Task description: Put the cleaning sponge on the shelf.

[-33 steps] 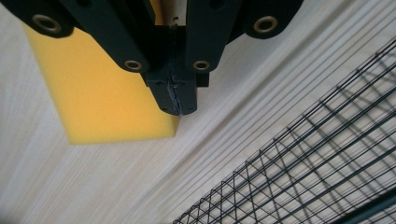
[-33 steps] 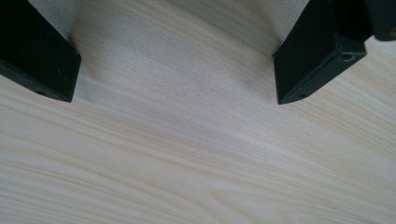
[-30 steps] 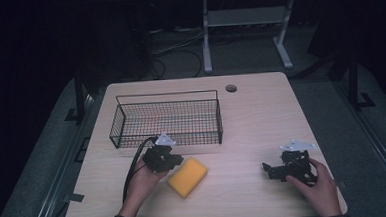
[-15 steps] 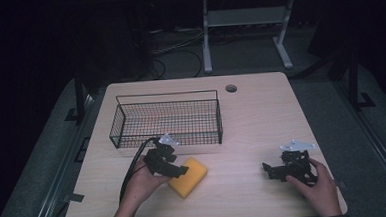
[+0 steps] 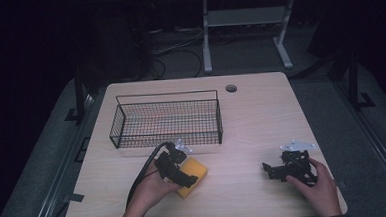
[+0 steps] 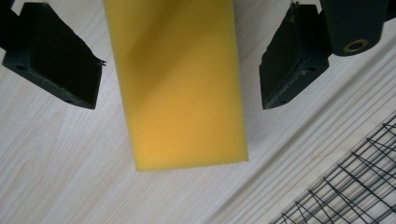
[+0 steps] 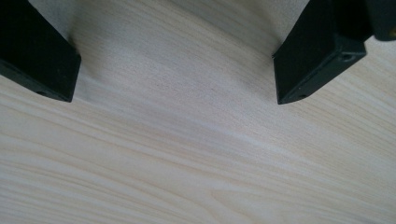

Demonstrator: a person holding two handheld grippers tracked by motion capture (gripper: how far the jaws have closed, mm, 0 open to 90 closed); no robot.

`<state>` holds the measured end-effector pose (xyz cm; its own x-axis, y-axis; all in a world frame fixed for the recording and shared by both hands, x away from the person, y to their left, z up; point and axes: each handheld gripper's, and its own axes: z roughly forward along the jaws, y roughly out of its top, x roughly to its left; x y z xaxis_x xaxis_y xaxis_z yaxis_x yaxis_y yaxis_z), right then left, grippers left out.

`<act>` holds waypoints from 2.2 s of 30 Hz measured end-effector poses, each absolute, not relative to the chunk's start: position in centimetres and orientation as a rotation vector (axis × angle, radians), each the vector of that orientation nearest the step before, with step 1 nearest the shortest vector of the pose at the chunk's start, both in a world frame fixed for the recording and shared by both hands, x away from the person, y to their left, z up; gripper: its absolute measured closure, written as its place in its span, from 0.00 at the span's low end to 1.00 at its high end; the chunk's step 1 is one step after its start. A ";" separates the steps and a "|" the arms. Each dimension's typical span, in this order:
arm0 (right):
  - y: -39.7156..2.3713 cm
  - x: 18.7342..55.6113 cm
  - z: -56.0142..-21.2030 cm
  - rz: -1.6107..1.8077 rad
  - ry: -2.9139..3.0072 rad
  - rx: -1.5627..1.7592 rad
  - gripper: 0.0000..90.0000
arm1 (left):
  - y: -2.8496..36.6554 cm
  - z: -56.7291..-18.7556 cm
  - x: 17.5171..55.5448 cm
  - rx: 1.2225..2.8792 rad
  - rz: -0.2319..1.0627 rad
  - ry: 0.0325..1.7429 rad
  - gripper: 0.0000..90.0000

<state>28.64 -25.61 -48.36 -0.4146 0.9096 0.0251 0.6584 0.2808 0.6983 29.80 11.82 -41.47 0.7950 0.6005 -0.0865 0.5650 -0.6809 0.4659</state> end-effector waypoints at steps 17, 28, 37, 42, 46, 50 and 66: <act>-25.6 28.6 -48.4 0.907 2.177 1.415 0.00 | 10.5 -43.7 30.0 2.585 0.128 0.872 0.14; -25.6 28.6 -48.4 0.907 2.177 1.416 0.00 | 10.1 -44.5 30.0 2.622 0.138 0.872 0.15; -25.6 28.6 -48.4 0.907 2.177 1.416 0.00 | 10.0 -44.8 29.9 2.641 0.132 0.876 0.16; -25.6 28.6 -48.4 0.907 2.177 1.416 0.00 | 10.0 -44.7 29.9 2.639 0.126 0.877 0.19; -25.6 28.6 -48.4 0.907 2.177 1.416 0.00 | 10.1 -44.6 29.9 2.635 0.128 0.878 0.21; -25.6 28.6 -48.4 0.907 2.177 1.415 0.00 | 10.2 -44.5 29.9 2.634 0.123 0.877 0.22; -25.6 28.6 -48.4 0.907 2.177 1.417 0.00 | 10.9 -42.6 30.0 2.605 0.096 0.863 0.24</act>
